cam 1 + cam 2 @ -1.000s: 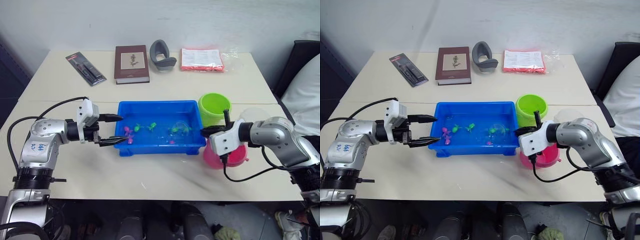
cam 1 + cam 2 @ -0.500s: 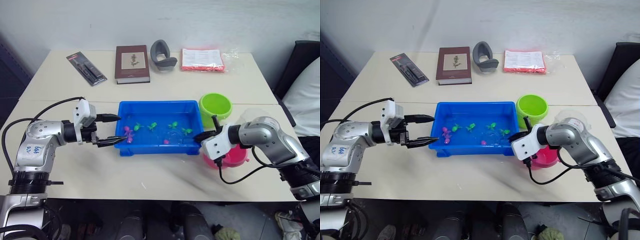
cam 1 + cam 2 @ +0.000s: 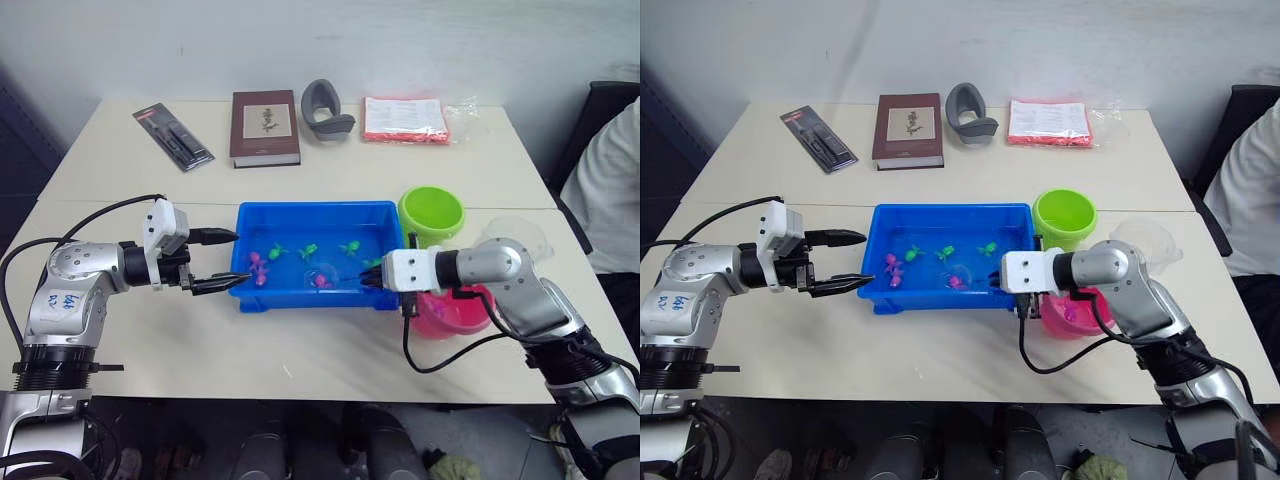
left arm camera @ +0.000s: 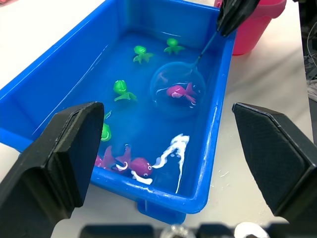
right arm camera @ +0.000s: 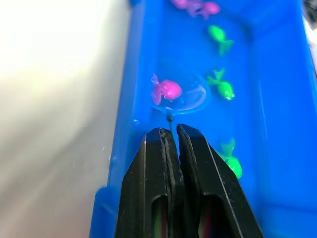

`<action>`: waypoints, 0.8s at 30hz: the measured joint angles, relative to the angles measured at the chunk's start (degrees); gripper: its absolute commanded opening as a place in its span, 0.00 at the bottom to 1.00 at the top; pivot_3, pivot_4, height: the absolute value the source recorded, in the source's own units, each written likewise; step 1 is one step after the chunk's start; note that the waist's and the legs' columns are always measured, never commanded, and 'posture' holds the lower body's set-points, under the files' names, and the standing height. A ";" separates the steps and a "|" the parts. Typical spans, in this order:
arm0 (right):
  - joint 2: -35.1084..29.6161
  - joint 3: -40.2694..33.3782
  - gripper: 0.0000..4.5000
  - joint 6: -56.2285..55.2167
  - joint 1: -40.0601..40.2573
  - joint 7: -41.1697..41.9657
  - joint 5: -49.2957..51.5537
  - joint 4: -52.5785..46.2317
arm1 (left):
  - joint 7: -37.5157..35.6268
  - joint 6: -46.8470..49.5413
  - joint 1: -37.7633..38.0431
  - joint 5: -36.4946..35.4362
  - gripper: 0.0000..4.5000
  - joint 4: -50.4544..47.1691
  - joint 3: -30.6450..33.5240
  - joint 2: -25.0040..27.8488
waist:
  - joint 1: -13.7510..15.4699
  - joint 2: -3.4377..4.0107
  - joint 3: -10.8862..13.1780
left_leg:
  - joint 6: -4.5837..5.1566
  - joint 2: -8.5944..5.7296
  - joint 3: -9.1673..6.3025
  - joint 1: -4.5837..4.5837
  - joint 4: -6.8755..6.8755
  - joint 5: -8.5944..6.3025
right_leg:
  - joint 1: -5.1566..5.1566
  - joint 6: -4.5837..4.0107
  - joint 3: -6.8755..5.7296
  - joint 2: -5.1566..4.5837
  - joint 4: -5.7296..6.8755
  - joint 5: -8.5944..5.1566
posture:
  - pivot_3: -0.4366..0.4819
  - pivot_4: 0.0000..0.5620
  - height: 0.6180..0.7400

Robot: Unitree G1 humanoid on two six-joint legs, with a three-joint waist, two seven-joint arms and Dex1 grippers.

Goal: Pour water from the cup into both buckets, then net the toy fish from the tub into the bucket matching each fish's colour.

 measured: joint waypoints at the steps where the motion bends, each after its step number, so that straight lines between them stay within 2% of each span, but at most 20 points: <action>1: 0.59 -1.08 0.00 1.61 0.03 -0.40 1.07 -0.27 | 0.00 -0.02 0.00 0.00 0.99 0.01 0.00 0.00 | 0.01 0.00 0.00 | 0.00 0.00 0.00 0.00 0.00 0.00 | 0.00 0.00 0.00 0.00 0.00 0.00 | 0.48 0.27 1.00; 7: 1.04 -6.88 0.00 9.95 1.65 -1.56 8.25 -5.67 | -1.59 -0.13 -0.13 -0.02 0.99 0.13 -0.08 0.09 | 0.04 0.00 0.00 | -0.01 0.00 -0.01 0.00 -0.01 -0.01 | 0.00 0.00 -0.01 0.00 0.00 0.00 | 0.48 0.27 1.00; 15: -1.90 -17.93 0.00 13.57 9.63 -3.15 16.82 -13.42 | -2.21 1.90 -4.33 -2.18 0.99 0.21 -0.31 -0.64 | 0.29 0.00 0.00 | 0.02 -0.02 -0.02 -0.03 -0.01 -0.04 | 0.00 0.01 -0.03 -0.01 -0.02 0.00 | 0.48 0.27 1.00; 19: -5.42 -29.86 0.00 12.89 19.79 -4.28 19.84 -17.84 | -3.10 1.96 -7.01 -2.29 0.99 -0.12 -1.66 -2.10 | 1.35 0.00 0.00 | 0.05 -0.03 0.00 -0.04 -0.04 -0.07 | 0.01 0.01 -0.04 0.01 -0.08 0.01 | 0.48 0.27 1.00; 22: -5.49 -37.03 0.00 9.86 25.59 -4.23 21.95 -19.40 | -3.59 2.02 -7.70 -2.38 0.99 -0.09 -3.17 -3.96 | 1.52 0.00 0.00 | 0.06 -0.03 0.03 -0.02 -0.04 -0.07 | 0.03 0.06 0.01 0.04 -0.10 0.03 | 0.48 0.27 1.00; 24: -5.24 -41.64 0.00 6.26 32.19 -3.85 22.02 -19.75 | -3.65 1.82 -9.19 -2.34 0.99 0.20 -4.65 -5.94 | 1.57 0.00 0.00 | 0.05 -0.02 0.05 -0.01 -0.05 -0.07 | 0.03 0.06 0.02 0.07 -0.10 0.03 | 0.48 0.27 1.00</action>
